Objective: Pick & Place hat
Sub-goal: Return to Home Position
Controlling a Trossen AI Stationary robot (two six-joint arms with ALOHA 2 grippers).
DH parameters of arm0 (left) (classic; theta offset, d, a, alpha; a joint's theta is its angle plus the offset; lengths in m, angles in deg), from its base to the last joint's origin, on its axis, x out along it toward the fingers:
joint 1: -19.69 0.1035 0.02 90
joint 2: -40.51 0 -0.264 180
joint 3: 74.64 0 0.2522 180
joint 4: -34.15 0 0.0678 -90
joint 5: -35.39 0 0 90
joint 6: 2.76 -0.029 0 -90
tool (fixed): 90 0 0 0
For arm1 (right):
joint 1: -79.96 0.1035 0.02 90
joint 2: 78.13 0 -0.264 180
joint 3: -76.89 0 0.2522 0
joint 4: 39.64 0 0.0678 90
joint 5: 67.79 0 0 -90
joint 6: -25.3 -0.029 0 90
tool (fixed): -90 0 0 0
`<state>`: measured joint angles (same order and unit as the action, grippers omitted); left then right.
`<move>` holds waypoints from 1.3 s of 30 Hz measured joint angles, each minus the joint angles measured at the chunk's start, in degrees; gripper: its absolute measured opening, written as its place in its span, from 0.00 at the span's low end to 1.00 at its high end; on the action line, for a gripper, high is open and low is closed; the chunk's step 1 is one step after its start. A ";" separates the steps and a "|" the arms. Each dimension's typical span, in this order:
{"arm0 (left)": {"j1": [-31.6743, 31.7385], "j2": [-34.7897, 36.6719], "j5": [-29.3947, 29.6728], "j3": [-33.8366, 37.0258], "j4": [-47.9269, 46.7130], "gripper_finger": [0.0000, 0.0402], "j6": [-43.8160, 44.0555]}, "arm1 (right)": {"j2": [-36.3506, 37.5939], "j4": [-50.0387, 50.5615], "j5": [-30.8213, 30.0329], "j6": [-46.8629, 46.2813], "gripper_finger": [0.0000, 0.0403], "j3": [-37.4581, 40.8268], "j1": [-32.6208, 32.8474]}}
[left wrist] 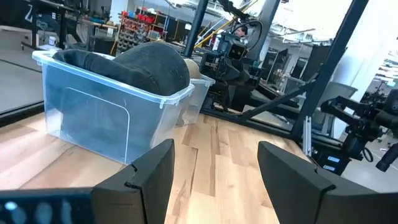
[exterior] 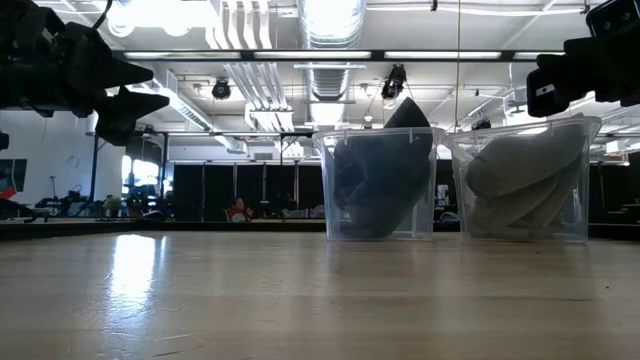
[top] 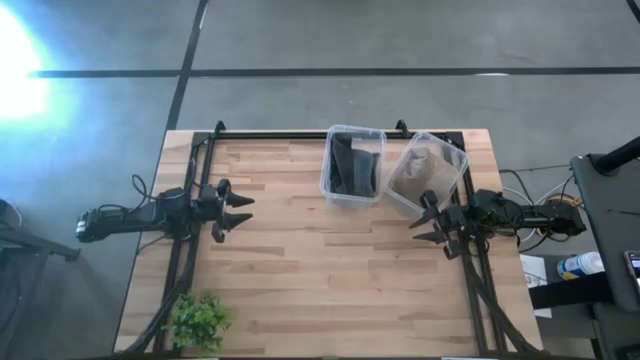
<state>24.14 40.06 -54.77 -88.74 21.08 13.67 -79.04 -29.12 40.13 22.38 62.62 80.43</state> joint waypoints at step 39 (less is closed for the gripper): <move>0.00 -0.13 0.02 0.00 0.17 0.56 0.09 | 0.02 -0.02 0.00 0.04 0.31 0.00 0.00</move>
<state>24.14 39.93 -54.75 -88.74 21.25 13.76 -79.02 -29.14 40.13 22.42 62.62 80.43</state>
